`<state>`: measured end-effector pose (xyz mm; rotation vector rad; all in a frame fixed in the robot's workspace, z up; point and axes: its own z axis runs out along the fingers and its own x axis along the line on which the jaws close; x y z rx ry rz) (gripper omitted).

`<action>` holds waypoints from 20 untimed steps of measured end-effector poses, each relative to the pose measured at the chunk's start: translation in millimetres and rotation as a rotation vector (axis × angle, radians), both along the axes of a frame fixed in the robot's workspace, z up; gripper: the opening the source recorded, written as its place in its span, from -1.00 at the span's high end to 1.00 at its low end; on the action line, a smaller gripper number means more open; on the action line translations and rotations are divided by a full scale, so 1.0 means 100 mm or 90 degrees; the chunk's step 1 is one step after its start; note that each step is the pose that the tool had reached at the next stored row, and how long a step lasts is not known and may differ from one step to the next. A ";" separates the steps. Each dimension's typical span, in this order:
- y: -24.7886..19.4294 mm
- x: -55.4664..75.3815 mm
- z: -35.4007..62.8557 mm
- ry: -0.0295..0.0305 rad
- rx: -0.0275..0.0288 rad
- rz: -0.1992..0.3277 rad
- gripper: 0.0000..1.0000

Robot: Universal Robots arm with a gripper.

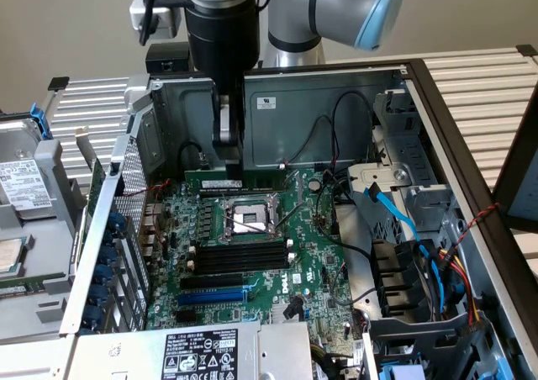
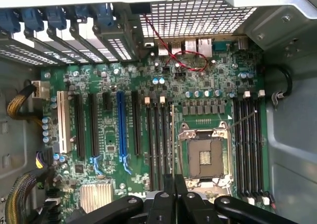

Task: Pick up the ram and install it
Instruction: 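Insert the ram into the slot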

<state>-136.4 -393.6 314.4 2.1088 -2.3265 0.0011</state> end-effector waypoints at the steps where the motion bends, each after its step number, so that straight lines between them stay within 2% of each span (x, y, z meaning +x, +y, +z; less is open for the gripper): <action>1: 0.000 0.00 -0.019 0.0000 0.0001 0.000 0.76; 20: -0.055 0.00 -0.364 0.0000 0.0000 0.000 0.76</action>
